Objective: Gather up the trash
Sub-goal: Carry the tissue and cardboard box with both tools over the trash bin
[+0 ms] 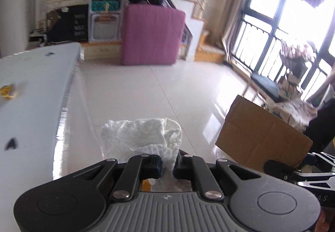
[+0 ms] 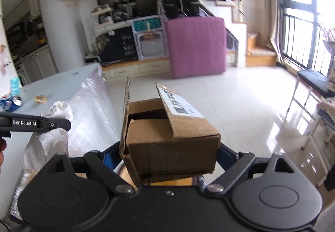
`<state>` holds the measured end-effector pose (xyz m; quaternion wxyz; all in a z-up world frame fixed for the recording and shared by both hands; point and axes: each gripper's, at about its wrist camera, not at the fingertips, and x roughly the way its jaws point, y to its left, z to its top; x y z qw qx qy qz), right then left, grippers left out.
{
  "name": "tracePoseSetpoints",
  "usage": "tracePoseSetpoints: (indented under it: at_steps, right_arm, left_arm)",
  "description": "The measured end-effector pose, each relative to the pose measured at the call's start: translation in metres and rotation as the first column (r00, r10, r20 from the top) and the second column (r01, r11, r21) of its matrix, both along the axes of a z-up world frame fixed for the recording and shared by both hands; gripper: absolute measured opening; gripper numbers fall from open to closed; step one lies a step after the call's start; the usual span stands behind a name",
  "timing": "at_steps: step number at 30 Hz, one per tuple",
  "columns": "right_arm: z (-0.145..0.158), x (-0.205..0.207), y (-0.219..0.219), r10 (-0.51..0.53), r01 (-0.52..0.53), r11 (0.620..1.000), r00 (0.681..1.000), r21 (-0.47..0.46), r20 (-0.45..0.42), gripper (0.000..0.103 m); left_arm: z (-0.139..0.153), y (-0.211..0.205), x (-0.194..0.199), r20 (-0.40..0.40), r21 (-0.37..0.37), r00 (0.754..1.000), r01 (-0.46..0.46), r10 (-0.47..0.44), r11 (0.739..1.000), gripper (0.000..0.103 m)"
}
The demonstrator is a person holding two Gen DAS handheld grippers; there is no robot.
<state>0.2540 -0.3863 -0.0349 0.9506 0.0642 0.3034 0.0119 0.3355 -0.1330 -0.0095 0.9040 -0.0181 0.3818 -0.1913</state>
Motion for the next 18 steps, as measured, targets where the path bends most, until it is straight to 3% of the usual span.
tracePoseSetpoints:
  at_steps: [7, 11, 18]
  right_arm:
    - [-0.038, 0.03, -0.026, -0.013, 0.012, 1.0, 0.994, -0.012, -0.106, 0.092]
    - [-0.061, 0.058, -0.027, 0.046, -0.048, 0.999, 0.977, -0.005, -0.21, 0.092]
    - [-0.11, 0.112, -0.007, 0.2, -0.23, 0.973, 0.867, -0.01, -0.457, 0.092]
  left_arm:
    - [-0.053, -0.031, 0.048, -0.093, 0.057, 0.992, 0.094, -0.088, 0.994, 0.009]
    - [-0.089, -0.039, 0.074, -0.162, 0.076, 0.98, 0.128, -0.115, 0.989, 0.009]
    - [-0.138, -0.042, 0.116, -0.243, 0.111, 0.961, 0.163, -0.132, 0.98, 0.009]
